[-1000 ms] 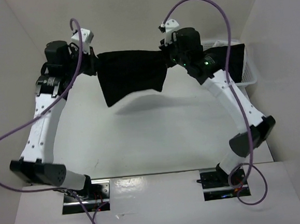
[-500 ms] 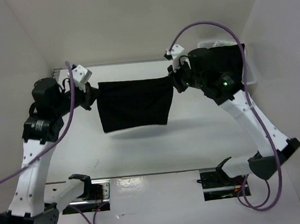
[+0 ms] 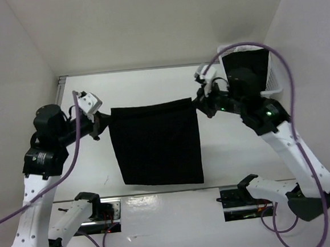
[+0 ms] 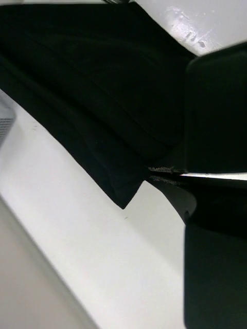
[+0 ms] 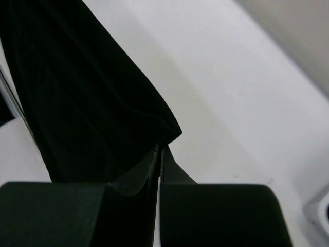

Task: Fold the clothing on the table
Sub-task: Flatten the skirt out

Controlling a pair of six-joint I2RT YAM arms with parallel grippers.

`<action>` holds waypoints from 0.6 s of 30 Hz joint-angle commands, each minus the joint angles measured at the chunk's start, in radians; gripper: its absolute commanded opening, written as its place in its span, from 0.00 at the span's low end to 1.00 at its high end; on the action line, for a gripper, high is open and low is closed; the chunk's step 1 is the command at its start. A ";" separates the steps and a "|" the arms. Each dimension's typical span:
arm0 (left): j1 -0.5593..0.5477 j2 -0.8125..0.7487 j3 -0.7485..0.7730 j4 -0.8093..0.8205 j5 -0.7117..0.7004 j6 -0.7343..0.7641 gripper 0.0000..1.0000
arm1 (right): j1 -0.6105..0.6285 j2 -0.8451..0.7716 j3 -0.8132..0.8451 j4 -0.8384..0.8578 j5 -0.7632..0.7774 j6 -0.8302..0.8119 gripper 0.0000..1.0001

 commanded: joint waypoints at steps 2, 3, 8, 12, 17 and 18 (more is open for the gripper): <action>0.015 0.087 -0.101 0.079 -0.025 0.040 0.00 | -0.015 0.139 -0.145 0.130 0.075 0.022 0.00; 0.004 0.107 -0.120 0.096 -0.025 0.049 0.00 | -0.006 0.156 -0.186 0.161 0.099 0.023 0.00; 0.004 0.307 -0.174 0.244 -0.060 0.049 0.00 | 0.008 0.300 -0.240 0.329 0.283 0.032 0.00; 0.004 0.539 -0.134 0.329 -0.051 0.040 0.00 | -0.015 0.473 -0.176 0.393 0.308 -0.002 0.00; 0.025 0.734 -0.002 0.364 -0.085 0.045 0.00 | -0.078 0.667 -0.058 0.451 0.328 -0.023 0.00; 0.026 0.787 0.016 0.373 -0.096 0.045 0.00 | -0.089 0.693 -0.036 0.464 0.328 -0.023 0.00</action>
